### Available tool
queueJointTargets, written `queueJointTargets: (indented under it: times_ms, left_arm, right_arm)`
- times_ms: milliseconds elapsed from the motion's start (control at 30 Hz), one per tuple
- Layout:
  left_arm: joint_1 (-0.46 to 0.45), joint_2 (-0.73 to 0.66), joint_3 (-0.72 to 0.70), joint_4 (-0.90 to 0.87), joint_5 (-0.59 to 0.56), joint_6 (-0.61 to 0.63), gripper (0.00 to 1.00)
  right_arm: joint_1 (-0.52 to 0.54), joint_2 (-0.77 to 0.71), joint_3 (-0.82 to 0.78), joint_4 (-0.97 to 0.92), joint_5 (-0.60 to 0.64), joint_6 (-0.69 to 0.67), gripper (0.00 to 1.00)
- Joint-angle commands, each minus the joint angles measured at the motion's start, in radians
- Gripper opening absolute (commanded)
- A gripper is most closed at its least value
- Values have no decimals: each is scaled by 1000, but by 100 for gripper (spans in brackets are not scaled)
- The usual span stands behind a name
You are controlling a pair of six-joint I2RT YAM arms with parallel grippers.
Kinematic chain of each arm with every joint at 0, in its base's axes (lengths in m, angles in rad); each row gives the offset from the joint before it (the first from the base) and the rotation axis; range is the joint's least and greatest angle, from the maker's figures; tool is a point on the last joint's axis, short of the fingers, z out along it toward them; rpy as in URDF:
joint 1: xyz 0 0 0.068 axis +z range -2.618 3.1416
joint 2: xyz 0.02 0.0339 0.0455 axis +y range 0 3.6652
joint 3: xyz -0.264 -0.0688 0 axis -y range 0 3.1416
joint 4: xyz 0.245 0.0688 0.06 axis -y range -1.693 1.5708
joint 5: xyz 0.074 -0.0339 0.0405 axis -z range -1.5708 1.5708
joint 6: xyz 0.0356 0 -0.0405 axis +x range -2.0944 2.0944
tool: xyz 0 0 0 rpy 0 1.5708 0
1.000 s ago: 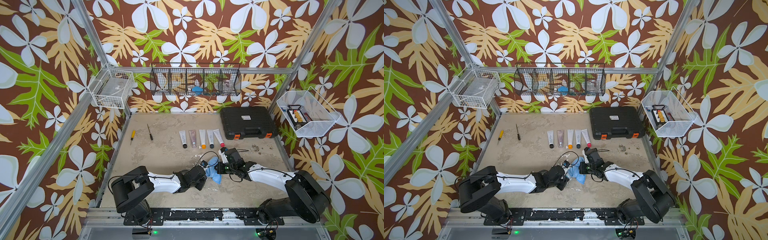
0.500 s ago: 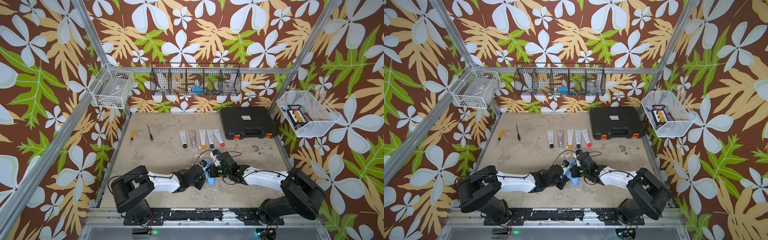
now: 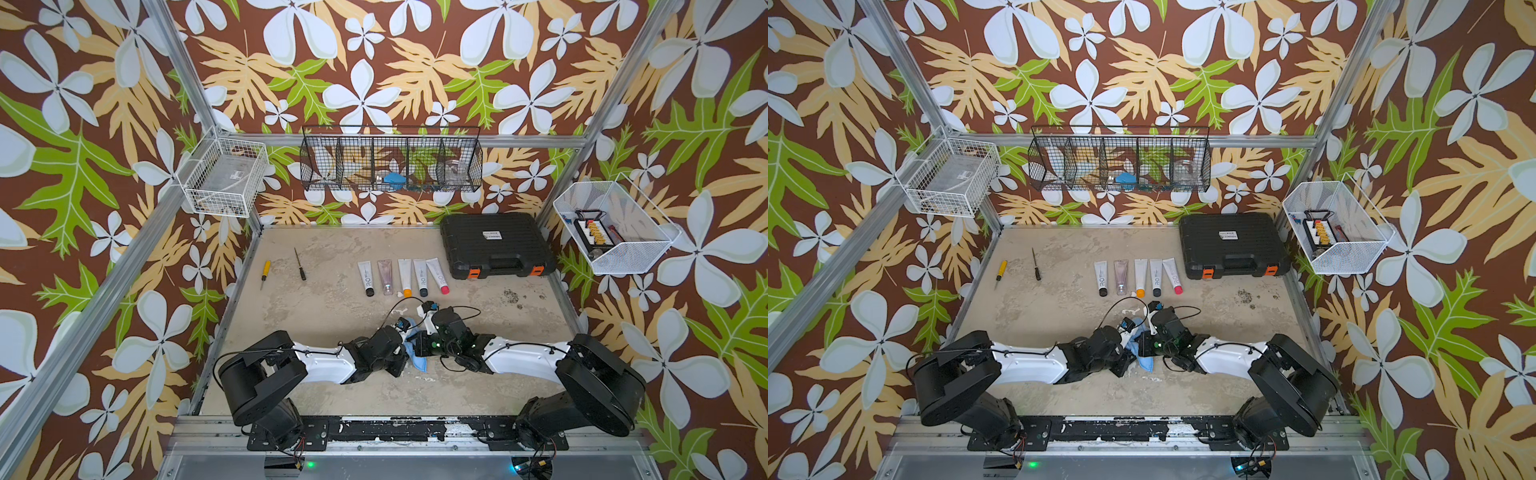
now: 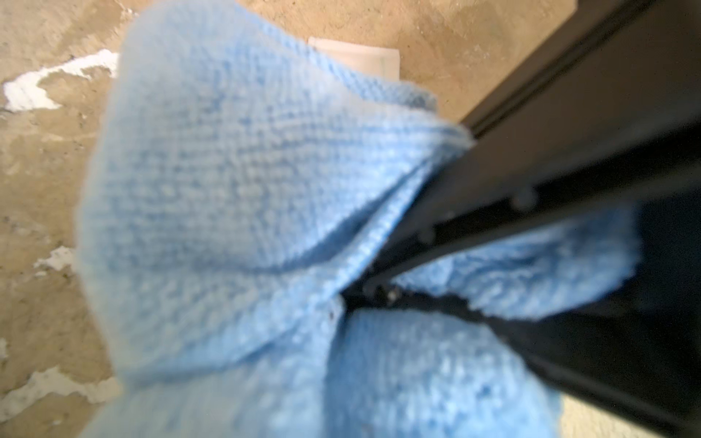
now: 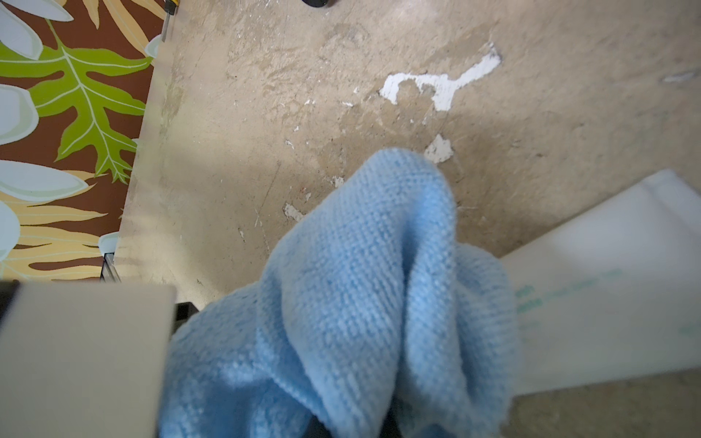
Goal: Wipe the surface of the toothpaste tube
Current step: Wipe the dirt from the toothpaste tube.
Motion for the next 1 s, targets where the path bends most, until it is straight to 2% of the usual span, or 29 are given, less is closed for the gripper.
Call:
queueJointTargets:
  times_ms: [0, 267, 567, 733, 967]
  left_arm:
    - [5, -1, -4, -19, -9, 18, 9]
    - [4, -10, -10, -21, 2, 43, 8]
    - [4, -14, -15, -10, 6, 47, 8]
    - [5, -16, -20, 5, 16, 46, 8]
    - [4, -8, -13, 1, 19, 49, 8]
  right_arm:
    - [-7, 4, -6, -121, 35, -34, 0]
    - [-143, -6, -35, -140, 118, -129, 0]
    - [-292, 16, -3, -183, 147, -222, 0]
    - [-310, 16, 38, -205, 147, -252, 0]
    - [-304, 47, 33, -165, 72, -236, 0]
